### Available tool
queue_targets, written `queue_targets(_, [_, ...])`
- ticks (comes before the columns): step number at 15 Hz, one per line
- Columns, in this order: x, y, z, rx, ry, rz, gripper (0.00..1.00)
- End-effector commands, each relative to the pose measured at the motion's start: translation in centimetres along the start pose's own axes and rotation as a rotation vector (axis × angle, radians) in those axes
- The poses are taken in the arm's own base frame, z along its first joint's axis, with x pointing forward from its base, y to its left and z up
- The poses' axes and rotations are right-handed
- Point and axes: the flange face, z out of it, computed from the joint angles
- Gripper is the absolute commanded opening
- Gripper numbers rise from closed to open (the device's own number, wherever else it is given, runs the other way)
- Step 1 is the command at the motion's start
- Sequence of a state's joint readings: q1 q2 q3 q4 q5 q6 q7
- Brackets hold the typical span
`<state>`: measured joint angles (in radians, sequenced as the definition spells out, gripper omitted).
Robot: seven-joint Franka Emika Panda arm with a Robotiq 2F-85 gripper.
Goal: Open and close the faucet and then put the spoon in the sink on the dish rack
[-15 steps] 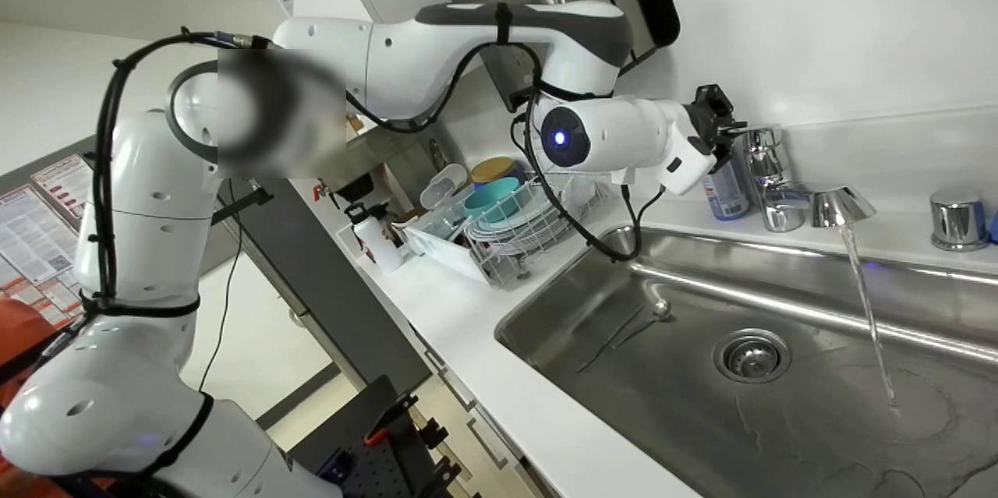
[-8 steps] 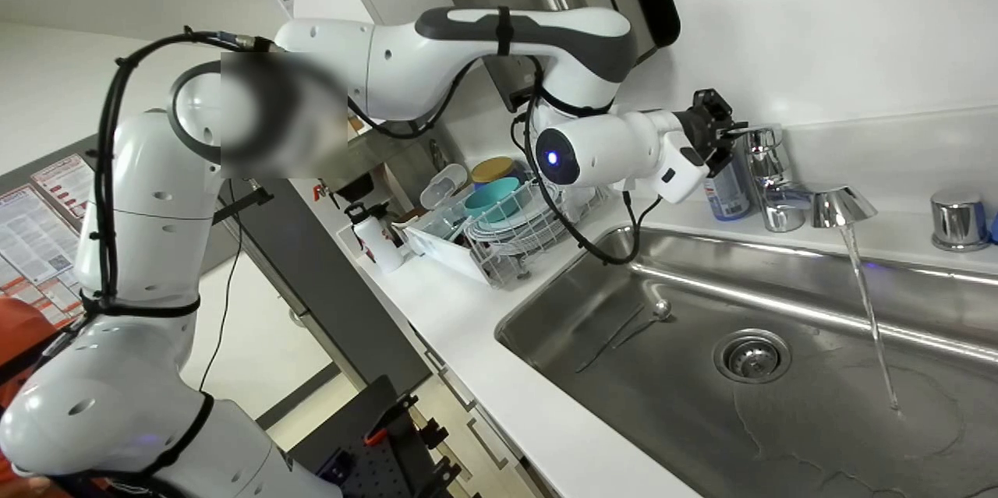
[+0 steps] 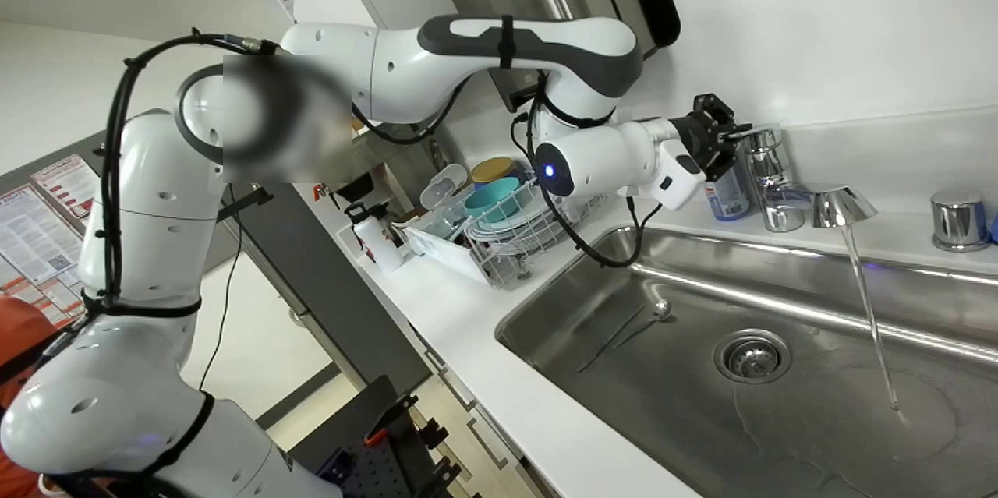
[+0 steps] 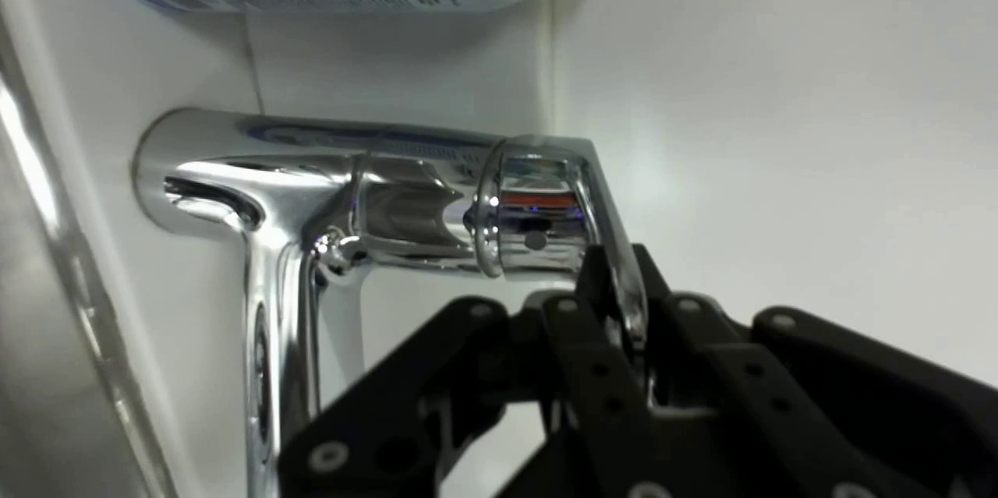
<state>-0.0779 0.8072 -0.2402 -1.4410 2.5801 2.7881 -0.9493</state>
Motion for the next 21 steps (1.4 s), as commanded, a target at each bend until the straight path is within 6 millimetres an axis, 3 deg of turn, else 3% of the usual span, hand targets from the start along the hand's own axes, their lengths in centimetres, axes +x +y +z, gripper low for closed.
queue_targets(1, [0.5,4.3,2.0,-0.050,0.041,-0.023,0.02])
queue_targets(7, [0.8,5.4,3.1,-0.080,0.047,-0.042,0.02])
queue_targets(12, [-0.3,6.4,2.6,-0.128,0.010,-0.027,0.02])
queue_targets(21, [0.0,7.0,2.6,-0.162,-0.071,0.019,0.02])
